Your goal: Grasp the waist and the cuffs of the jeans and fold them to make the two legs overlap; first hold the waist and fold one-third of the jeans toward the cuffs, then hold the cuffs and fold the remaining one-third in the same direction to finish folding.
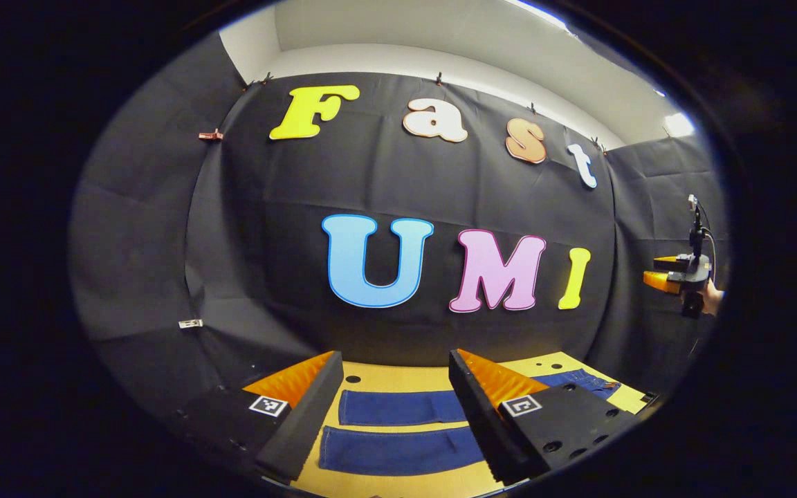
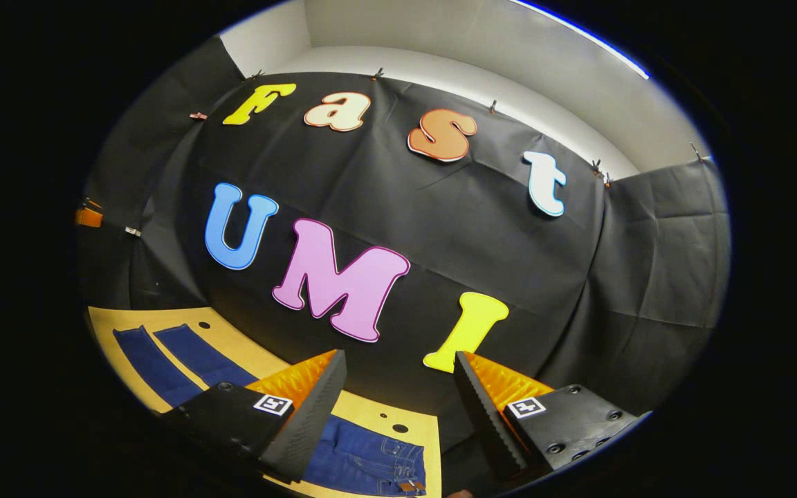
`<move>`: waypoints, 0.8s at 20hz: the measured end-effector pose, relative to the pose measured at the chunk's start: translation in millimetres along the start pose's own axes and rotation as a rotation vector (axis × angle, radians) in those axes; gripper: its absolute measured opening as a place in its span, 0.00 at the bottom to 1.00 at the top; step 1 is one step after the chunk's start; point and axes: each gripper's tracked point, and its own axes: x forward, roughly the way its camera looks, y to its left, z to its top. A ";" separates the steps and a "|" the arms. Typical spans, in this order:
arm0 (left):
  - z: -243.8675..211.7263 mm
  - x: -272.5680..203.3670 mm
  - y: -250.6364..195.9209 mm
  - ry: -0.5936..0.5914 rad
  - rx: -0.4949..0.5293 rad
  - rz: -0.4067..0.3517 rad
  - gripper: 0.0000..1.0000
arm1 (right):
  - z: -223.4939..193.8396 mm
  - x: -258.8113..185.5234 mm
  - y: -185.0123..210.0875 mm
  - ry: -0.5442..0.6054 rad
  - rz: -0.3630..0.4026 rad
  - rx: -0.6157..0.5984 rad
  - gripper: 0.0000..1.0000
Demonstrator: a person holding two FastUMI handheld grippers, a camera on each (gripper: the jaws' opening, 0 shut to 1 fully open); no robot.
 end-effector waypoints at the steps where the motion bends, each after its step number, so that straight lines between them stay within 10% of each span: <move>1: 3.9 -0.2 1.8 -0.017 -0.005 0.010 0.96 | 6.9 -3.2 6.4 -0.009 0.000 0.027 0.96; 10: 6.9 -14.6 2.5 -0.032 0.074 0.042 0.96 | -6.4 -7.9 44.8 0.041 0.090 0.072 0.97; 16: -62.9 -11.2 17.1 0.139 0.200 -0.114 0.98 | -132.9 2.5 48.3 0.263 0.285 -0.304 0.96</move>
